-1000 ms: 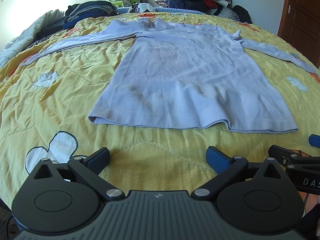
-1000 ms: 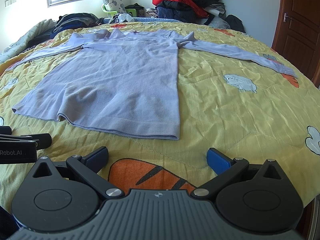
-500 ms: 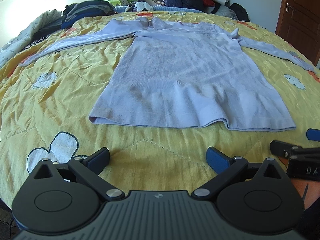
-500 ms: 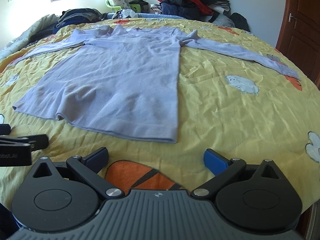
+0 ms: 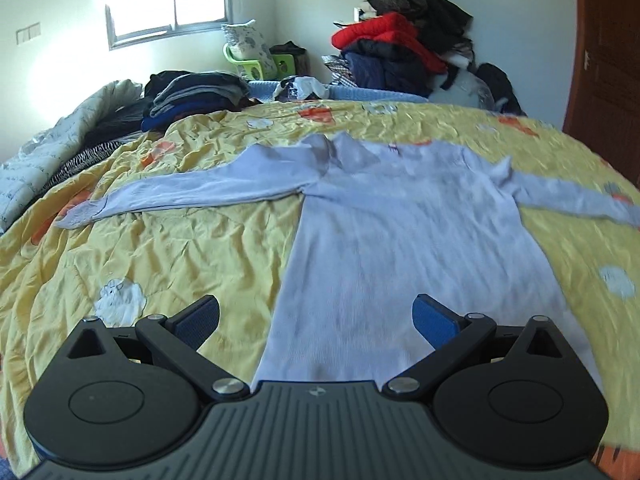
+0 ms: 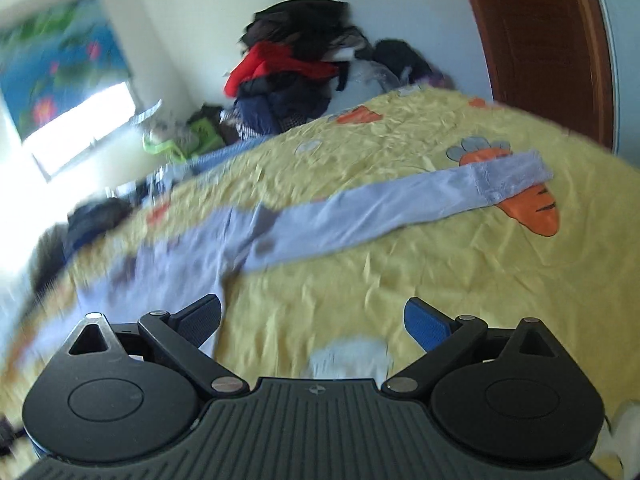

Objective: Fold small clothes
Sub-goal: 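Reach the right gripper to a lace sleeve cuff and grasp it, then carry the sleeve across the shirt body and open the right gripper, then reach the left gripper to the other lace cuff and grasp it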

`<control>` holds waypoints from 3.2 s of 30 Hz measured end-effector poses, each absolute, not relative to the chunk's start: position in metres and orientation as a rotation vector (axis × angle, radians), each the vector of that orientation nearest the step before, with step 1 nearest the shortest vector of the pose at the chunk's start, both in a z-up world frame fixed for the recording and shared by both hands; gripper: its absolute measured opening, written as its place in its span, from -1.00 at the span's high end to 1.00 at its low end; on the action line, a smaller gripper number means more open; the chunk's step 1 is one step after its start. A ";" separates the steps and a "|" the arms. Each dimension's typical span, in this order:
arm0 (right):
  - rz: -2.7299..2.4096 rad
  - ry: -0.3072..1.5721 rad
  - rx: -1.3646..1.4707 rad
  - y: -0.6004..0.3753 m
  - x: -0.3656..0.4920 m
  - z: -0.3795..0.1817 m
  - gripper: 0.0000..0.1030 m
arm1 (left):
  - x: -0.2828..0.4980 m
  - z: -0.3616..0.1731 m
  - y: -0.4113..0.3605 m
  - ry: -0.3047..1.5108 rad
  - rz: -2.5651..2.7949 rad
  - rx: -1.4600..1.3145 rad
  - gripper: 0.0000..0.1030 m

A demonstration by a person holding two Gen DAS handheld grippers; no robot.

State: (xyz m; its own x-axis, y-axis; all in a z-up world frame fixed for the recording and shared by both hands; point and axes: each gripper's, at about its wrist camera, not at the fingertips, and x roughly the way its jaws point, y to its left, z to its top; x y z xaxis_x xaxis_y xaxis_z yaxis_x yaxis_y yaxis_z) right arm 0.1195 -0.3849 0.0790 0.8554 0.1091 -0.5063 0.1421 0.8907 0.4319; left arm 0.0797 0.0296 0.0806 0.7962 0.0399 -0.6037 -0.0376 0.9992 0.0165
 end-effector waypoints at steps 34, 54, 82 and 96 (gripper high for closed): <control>-0.312 0.384 1.080 -0.595 0.245 -0.017 0.85 | 0.151 0.042 0.016 0.756 0.049 -0.043 -1.00; 0.895 0.828 0.562 -0.162 0.259 0.023 0.86 | 0.105 0.047 0.089 0.713 0.152 -0.180 -1.00; 1.038 0.976 0.135 -0.084 0.147 0.010 -0.04 | 0.055 0.065 0.150 0.609 0.211 -0.255 -1.00; 0.933 1.093 0.468 -0.099 0.185 -0.010 -0.16 | 0.062 0.086 0.155 0.600 0.179 -0.254 -1.00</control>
State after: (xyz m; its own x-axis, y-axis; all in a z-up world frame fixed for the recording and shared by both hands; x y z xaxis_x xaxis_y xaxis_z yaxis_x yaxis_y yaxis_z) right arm 0.1848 -0.0990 -0.0103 0.1493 0.8269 -0.5422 -0.4058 0.5513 0.7289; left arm 0.0616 0.1546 0.0864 0.8112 0.0922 -0.5774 -0.2390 0.9535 -0.1835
